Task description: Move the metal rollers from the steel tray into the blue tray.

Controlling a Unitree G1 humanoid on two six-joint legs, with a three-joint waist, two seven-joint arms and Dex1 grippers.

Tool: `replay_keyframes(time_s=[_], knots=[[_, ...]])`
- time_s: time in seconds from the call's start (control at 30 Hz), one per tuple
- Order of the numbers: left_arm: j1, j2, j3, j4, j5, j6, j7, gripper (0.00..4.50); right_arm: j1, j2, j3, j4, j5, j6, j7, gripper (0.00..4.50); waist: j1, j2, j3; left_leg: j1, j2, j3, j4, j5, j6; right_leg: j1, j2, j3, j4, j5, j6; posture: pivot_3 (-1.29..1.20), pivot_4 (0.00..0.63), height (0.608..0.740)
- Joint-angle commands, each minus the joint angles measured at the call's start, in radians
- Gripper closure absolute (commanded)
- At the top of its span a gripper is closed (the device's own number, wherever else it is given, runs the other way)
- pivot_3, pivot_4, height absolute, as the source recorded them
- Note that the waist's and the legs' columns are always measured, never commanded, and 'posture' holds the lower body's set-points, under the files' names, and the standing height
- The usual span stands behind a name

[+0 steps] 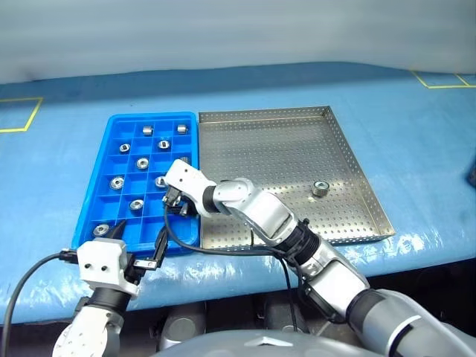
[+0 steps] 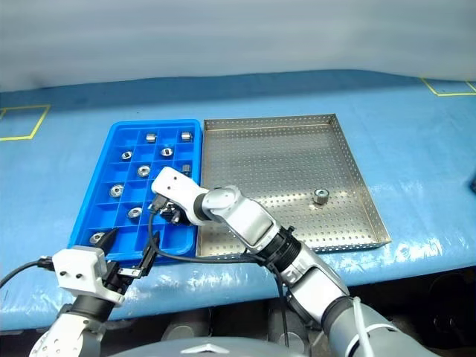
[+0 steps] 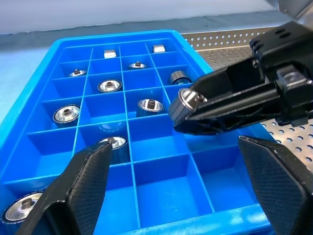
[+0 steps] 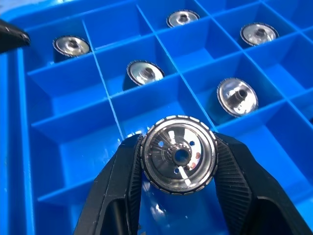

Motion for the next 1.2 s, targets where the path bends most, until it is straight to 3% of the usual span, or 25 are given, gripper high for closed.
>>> replay_keyframes(time_s=[0.03, 0.2, 0.3, 0.5, 0.73, 0.93, 1.2], knots=[[-0.014, -0.001, -0.007, -0.023, -0.002, -0.012, 0.001, 0.0, -0.006, -0.009, 0.009, -0.051, -0.011, 0.024, 0.016, 2.45, -0.001, 0.0, 0.0, 0.0, 0.0, 0.0, 0.0, 0.0, 0.0, 0.0, 0.0, 0.0, 0.0, 0.0, 0.0, 0.28, 0.15, 0.74], [-0.049, 0.013, -0.015, -0.008, -0.01, 0.007, -0.015, 0.0, 0.014, -0.012, -0.014, -0.08, -0.022, 0.044, -0.007, 0.83, -0.001, 0.0, 0.0, 0.0, 0.0, 0.0, 0.001, 0.0, 0.0, 0.0, 0.0, 0.0, 0.0, 0.0, 0.0, 0.24, 0.15, 0.74], [-0.082, 0.028, -0.016, 0.005, -0.021, 0.022, -0.032, 0.0, 0.052, 0.041, -0.15, -0.106, -0.006, 0.041, -0.111, 0.05, -0.003, 0.0, 0.0, 0.0, 0.0, 0.0, 0.001, 0.0, 0.0, 0.001, 0.0, 0.0, 0.0, 0.0, 0.0, 0.2, 0.15, 0.74], [-0.171, 0.063, -0.024, 0.049, -0.047, 0.064, -0.069, 0.0, 0.119, 0.039, -0.36, -0.162, -0.013, 0.016, -0.242, 0.05, -0.019, 0.001, 0.0, -0.001, -0.001, 0.0, 0.003, 0.0, 0.0, 0.001, 0.0, 0.0, 0.0, 0.001, 0.001, 0.08, 0.15, 0.74], [-0.303, 0.101, -0.036, 0.109, -0.073, 0.128, -0.104, 0.0, 0.201, 0.083, -0.588, -0.196, -0.035, -0.072, -0.466, 0.05, -0.073, 0.001, 0.0, -0.002, 0.0, 0.0, 0.002, 0.0, 0.0, 0.0, 0.0, 0.0, 0.0, 0.001, 0.001, -0.02, 0.15, 0.74], [-0.377, 0.135, -0.061, 0.135, -0.09, 0.167, -0.141, 0.0, 0.253, 0.116, -0.656, -0.197, -0.079, -0.135, -0.608, 0.05, -0.126, 0.002, -0.001, -0.001, 0.0, 0.001, 0.002, 0.0, 0.0, 0.0, 0.0, 0.002, 0.001, 0.002, 0.002, -0.09, 0.15, 0.74], [-0.424, 0.143, -0.091, 0.166, -0.099, 0.177, -0.173, 0.0, 0.331, 0.119, -0.681, -0.222, -0.093, -0.123, -0.671, 0.05, -0.158, 0.003, -0.002, -0.001, -0.001, 0.001, 0.003, 0.0, 0.0, 0.0, 0.0, 0.003, 0.001, 0.003, 0.001, -0.12, 0.15, 0.74]])
